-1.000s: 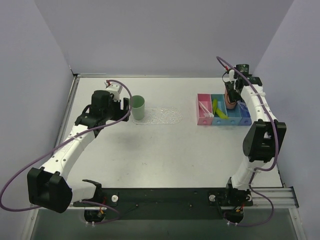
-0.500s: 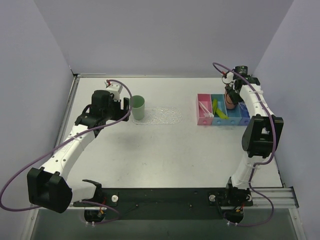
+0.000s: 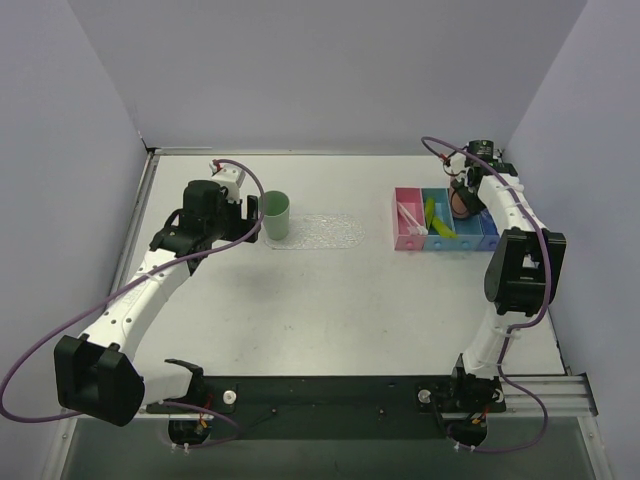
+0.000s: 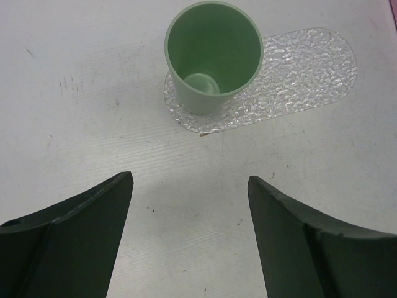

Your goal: Prepare toiletry sets of a toothbrush and toothpaste on the tray

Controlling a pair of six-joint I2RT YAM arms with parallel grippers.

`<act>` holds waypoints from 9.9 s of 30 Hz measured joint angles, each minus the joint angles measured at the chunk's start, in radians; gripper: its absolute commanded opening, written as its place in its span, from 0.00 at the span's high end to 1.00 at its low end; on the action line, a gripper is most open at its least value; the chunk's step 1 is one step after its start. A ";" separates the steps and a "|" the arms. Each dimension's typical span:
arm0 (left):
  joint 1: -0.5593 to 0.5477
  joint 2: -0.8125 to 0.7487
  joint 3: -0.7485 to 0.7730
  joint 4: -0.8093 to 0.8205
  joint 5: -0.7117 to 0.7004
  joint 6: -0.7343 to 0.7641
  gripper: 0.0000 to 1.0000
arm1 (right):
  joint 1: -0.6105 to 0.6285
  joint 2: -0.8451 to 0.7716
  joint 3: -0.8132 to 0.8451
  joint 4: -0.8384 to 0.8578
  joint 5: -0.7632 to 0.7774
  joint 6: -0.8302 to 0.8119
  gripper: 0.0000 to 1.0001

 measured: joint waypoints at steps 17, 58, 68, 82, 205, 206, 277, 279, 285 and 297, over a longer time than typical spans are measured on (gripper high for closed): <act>0.000 0.007 0.002 -0.003 0.000 0.000 0.15 | 0.001 0.029 0.000 0.047 0.029 -0.005 1.00; 0.000 -0.002 0.007 -0.010 -0.050 -0.001 0.15 | 0.129 -0.262 0.003 -0.050 0.156 0.154 1.00; -0.006 -0.029 0.007 -0.009 -0.085 0.002 0.20 | 0.227 -0.484 -0.013 -0.063 0.048 0.372 1.00; -0.046 -0.104 0.007 0.067 0.037 -0.067 0.20 | 0.411 -0.646 -0.317 0.244 -0.380 0.775 1.00; -0.132 0.078 -0.157 0.627 0.521 -0.719 1.00 | 0.800 -0.386 -0.235 0.272 -0.386 1.076 0.81; -0.130 0.078 -0.158 0.626 0.518 -0.719 1.00 | 0.800 -0.384 -0.235 0.273 -0.383 1.077 0.85; -0.111 -0.137 -0.002 0.034 -0.200 0.066 0.22 | 0.714 0.237 0.322 -0.085 -0.229 1.213 1.00; -0.112 -0.137 -0.002 0.034 -0.204 0.068 0.22 | 0.715 0.246 0.330 -0.087 -0.229 1.215 1.00; -0.120 -0.138 -0.006 0.035 -0.207 0.069 0.21 | 0.717 0.280 0.348 -0.103 -0.229 1.224 1.00; -0.133 -0.138 -0.008 0.035 -0.208 0.070 0.21 | 0.726 0.327 0.409 -0.106 -0.228 1.234 1.00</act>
